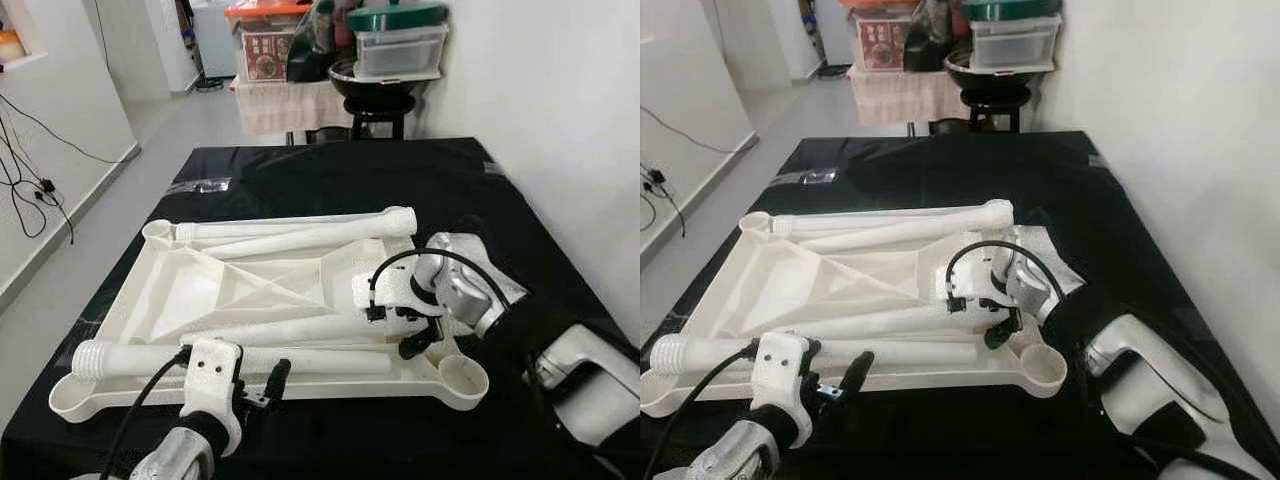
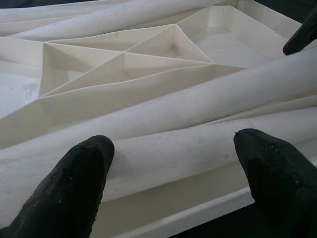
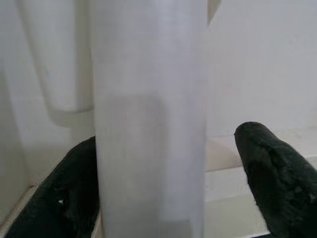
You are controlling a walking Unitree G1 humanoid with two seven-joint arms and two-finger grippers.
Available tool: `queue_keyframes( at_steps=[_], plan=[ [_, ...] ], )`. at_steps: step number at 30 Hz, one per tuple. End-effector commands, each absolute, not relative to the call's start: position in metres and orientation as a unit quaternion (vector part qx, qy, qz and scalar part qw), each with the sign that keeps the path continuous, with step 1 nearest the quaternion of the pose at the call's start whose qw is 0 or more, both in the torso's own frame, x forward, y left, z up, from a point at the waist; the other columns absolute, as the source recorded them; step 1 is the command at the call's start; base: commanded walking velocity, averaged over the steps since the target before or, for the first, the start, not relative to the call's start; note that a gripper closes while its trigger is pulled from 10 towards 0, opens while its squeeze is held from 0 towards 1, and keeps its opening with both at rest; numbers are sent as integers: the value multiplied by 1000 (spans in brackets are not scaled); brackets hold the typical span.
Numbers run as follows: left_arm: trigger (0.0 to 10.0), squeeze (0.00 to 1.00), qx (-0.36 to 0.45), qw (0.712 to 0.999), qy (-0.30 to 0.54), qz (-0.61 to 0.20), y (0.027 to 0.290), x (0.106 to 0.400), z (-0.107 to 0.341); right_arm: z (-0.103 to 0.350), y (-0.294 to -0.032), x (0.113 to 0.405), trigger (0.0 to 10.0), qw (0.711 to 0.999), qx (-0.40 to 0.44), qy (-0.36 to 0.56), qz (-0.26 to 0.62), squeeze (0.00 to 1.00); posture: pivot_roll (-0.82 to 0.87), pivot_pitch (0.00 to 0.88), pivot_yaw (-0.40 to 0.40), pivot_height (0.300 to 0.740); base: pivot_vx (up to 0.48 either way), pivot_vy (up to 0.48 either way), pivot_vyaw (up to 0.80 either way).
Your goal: Building children table
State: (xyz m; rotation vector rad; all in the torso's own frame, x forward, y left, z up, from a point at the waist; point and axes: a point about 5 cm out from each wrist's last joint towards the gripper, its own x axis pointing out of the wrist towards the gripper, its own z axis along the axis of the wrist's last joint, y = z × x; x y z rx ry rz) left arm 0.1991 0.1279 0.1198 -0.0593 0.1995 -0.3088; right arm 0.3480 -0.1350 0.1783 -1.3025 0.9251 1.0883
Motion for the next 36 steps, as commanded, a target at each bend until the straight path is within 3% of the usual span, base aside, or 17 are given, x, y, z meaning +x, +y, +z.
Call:
queue_keyframes(
  at_steps=[1,2,11,19,22,25,29,34,35,36],
  plan=[
    [10000,0,-21,982,113,-152,131,197,116,185,-137,354,4431,562,-583,391,437,0,-76,0,25,740,0,0,0],
    [10000,0,-19,982,111,-154,130,198,116,186,-141,356,0,556,-595,395,425,0,-80,0,25,740,0,0,0],
    [10000,0,-12,981,111,-158,129,199,116,191,-151,362,0,548,-614,401,402,0,-83,0,27,740,0,0,0],
    [10000,0,-5,980,110,-165,129,200,117,204,-150,363,0,557,-599,381,430,0,-81,0,32,740,0,0,0],
    [10000,0,-1,980,105,-166,129,202,120,220,-148,364,0,588,-558,360,462,0,-75,0,32,740,0,0,0],
    [10000,0,-1,982,89,-164,132,204,127,241,-152,370,0,642,-516,336,456,0,-71,0,34,740,0,0,0],
    [10000,0,1,984,78,-162,135,207,132,250,-159,374,0,670,-496,327,446,0,-70,0,36,740,0,0,0],
    [10000,0,5,990,31,-140,148,219,152,268,-156,373,0,737,-405,268,469,0,-75,0,43,740,0,0,0],
    [10000,0,5,990,31,-140,148,219,152,268,-156,373,0,737,-405,268,469,0,-75,0,43,740,0,0,0],
    [10000,0,-12,991,0,-131,151,225,164,270,-148,374,0,765,-361,228,482,0,-75,0,44,740,0,0,0]
  ],
)
